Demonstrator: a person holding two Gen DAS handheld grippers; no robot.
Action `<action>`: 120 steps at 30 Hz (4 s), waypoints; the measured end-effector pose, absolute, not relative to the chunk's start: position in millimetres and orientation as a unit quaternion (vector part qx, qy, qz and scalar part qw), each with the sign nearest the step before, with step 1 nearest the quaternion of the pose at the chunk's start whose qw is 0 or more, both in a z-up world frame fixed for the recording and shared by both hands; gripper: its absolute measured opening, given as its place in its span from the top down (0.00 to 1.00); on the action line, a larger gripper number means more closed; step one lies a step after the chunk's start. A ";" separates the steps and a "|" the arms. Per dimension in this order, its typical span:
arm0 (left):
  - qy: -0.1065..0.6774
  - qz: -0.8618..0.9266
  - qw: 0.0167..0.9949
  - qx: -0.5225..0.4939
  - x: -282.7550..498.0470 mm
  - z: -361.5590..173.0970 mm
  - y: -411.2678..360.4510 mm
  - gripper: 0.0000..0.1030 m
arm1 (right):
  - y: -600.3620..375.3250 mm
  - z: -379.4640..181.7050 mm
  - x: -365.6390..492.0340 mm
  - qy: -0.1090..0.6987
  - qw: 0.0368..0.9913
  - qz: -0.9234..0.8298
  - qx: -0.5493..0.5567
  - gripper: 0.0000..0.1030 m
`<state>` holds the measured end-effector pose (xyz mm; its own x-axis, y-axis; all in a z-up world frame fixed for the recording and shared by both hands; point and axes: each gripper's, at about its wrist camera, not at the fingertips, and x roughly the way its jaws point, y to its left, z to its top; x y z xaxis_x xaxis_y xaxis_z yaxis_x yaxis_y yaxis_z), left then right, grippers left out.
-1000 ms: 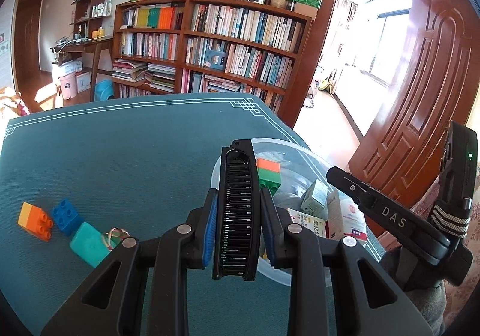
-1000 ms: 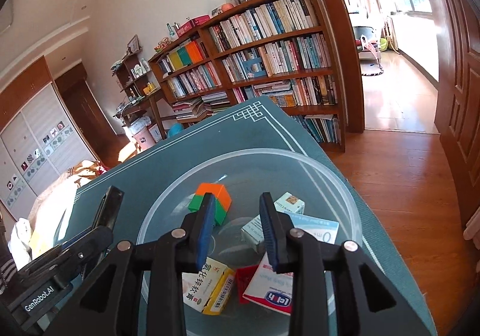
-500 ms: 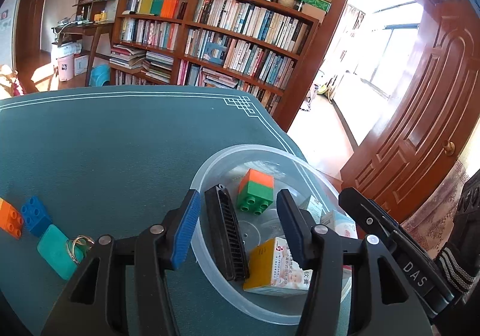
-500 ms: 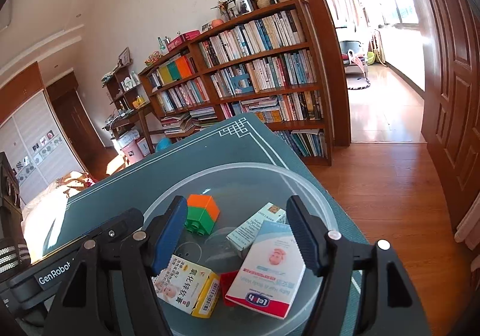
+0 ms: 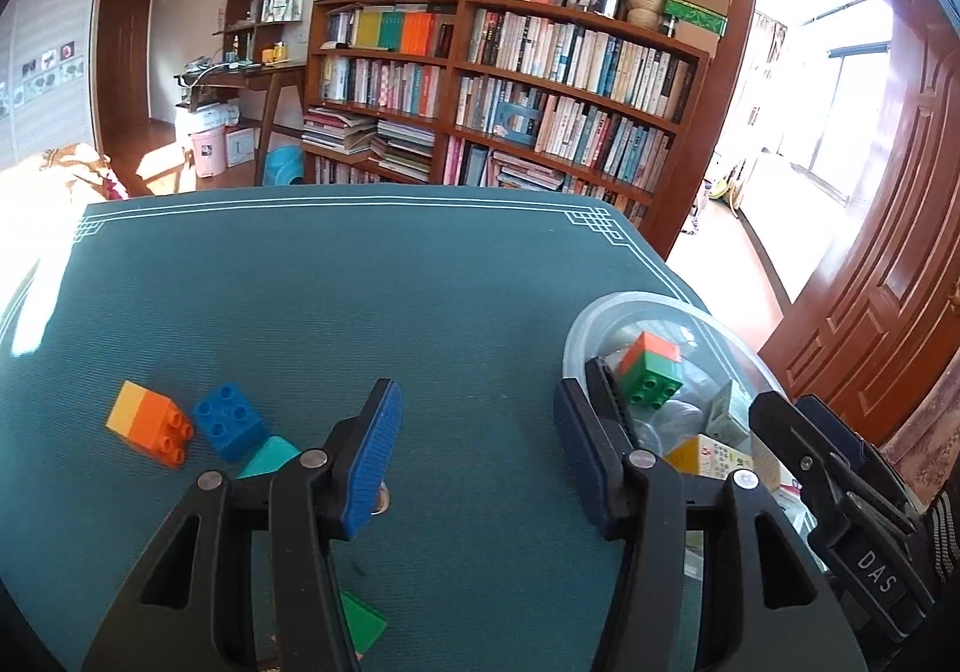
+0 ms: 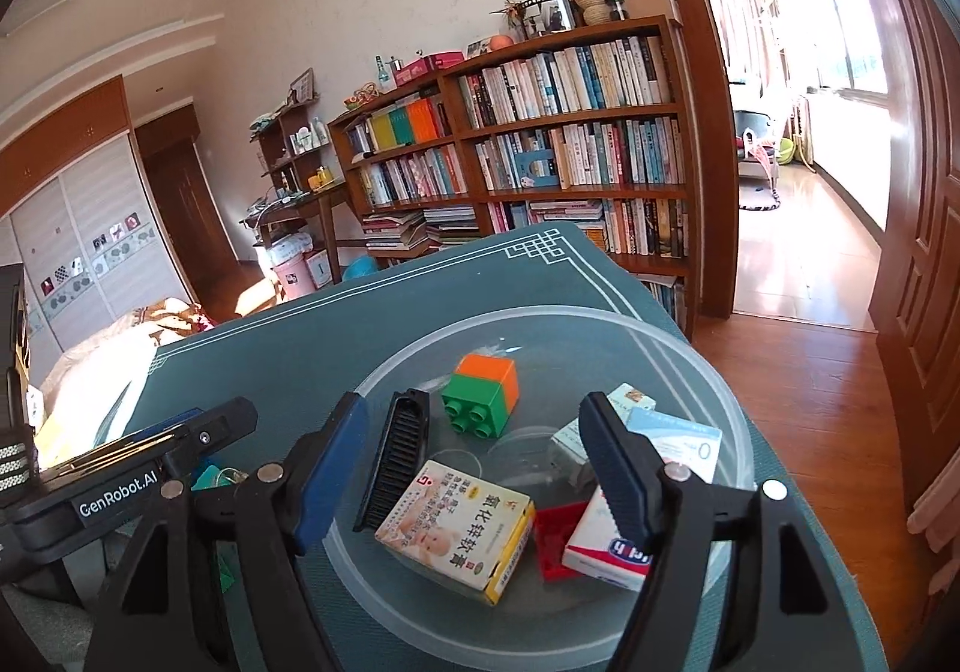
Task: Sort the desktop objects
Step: 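Move the left tool to the orange-yellow block while the right tool approaches the pink-green block, then grasp the orange-yellow block with the left tool while the right tool grasps the pink-green block, then carry both blocks over the clear bowl and open both tools to drop them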
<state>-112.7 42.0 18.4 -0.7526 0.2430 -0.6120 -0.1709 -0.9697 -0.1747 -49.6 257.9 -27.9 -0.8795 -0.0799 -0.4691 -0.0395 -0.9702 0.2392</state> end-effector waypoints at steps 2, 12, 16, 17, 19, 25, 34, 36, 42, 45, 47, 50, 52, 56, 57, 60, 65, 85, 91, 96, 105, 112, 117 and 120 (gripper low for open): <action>-0.057 0.935 0.097 -0.336 -113.2 16.2 27.7 0.45 | 249.2 -29.3 -48.5 -0.114 0.020 -0.962 0.249 0.26; -0.068 0.935 0.028 -0.346 -116.6 -1.0 -45.0 0.45 | 208.5 -36.3 -36.4 -0.078 0.065 -0.961 0.257 0.25; -0.073 0.935 -0.002 -0.348 -120.7 -7.7 -72.5 0.45 | 195.6 -40.9 -34.8 -0.064 0.079 -0.959 0.263 0.24; -0.070 0.935 -0.010 -0.348 -121.9 -9.1 -77.7 0.45 | 192.7 -42.0 -35.4 -0.060 0.082 -0.959 0.265 0.24; -0.061 0.936 -0.022 -0.345 -124.3 -12.2 -85.9 0.45 | 186.6 -44.2 -34.3 -0.054 0.090 -0.958 0.269 0.24; -0.046 0.937 -0.025 -0.345 -132.8 -24.0 -100.9 0.45 | 167.8 -51.4 -29.1 -0.034 0.112 -0.953 0.278 0.24; -0.090 0.933 0.002 -0.350 -140.3 -43.8 -115.8 0.37 | 144.4 -61.6 -22.0 -0.008 0.142 -0.946 0.292 0.24; -0.091 0.933 0.008 -0.348 -139.5 -43.3 -116.8 0.37 | 138.5 -64.1 -20.6 -0.002 0.150 -0.943 0.297 0.24; -0.083 0.931 0.024 -0.355 -137.3 -41.7 -113.1 0.37 | 127.6 -73.5 -19.2 0.004 0.174 -0.933 0.316 0.24; -0.074 0.931 0.020 -0.358 -136.3 -43.5 -111.3 0.37 | 125.9 -76.6 -19.3 0.005 0.180 -0.929 0.322 0.24; -0.071 0.929 0.014 -0.364 -137.9 -45.3 -110.6 0.37 | 125.4 -77.6 -19.5 0.006 0.181 -0.928 0.325 0.24; -0.063 0.925 0.011 -0.376 -140.8 -48.3 -108.4 0.43 | 126.3 -78.7 -19.9 0.002 0.186 -0.926 0.328 0.24; -0.052 0.924 0.009 -0.379 -141.0 -48.0 -104.2 0.53 | 127.5 -79.8 -22.0 -0.003 0.188 -0.924 0.333 0.24; -0.036 0.928 0.001 -0.371 -136.4 -42.6 -97.3 0.54 | 130.0 -80.9 -23.6 -0.012 0.190 -0.922 0.337 0.24; -0.036 0.929 0.000 -0.369 -135.1 -40.9 -97.2 0.54 | 129.9 -81.2 -23.4 -0.012 0.191 -0.922 0.337 0.24; -0.040 0.930 0.002 -0.364 -133.0 -35.8 -96.8 0.54 | 126.9 -80.7 -24.4 -0.009 0.196 -0.920 0.338 0.24; -0.049 0.930 0.003 -0.363 -131.2 -30.9 -98.9 0.54 | 111.7 -79.2 -30.9 -0.005 0.232 -0.906 0.354 0.24; -0.055 0.929 0.002 -0.366 -132.6 -29.3 -100.3 0.54 | 83.6 -97.4 -55.6 0.022 0.242 -0.884 0.399 0.45; -0.052 0.930 0.004 -0.363 -130.5 -28.6 -97.7 0.54 | 92.1 -81.4 -46.6 0.004 0.251 -0.893 0.374 0.46; -0.049 0.931 0.006 -0.362 -130.5 -26.8 -94.4 0.54 | 103.8 -59.9 -44.6 -0.014 0.245 -0.907 0.343 0.46; -0.042 0.935 0.017 -0.351 -128.0 -18.1 -83.8 0.54 | 139.3 -40.0 -52.9 -0.062 0.203 -0.923 0.322 0.46; -0.034 0.939 0.030 -0.340 -121.6 -9.9 -72.7 0.54 | 163.5 -32.4 -58.2 -0.087 0.173 -0.933 0.304 0.46; -0.027 0.941 0.041 -0.335 -117.2 -5.1 -63.0 0.54 | 175.8 -29.6 -61.8 -0.099 0.157 -0.937 0.297 0.46; -0.023 0.942 0.048 -0.333 -114.9 -2.5 -56.9 0.54 | 181.0 -28.5 -62.2 -0.102 0.145 -0.940 0.292 0.46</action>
<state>-114.9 -56.9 -2.5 -0.7742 0.1061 -0.6240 -0.0756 -0.9943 -0.0753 -62.2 181.0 -28.5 -0.7872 -0.3332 -0.5190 0.2137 -0.9367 0.2772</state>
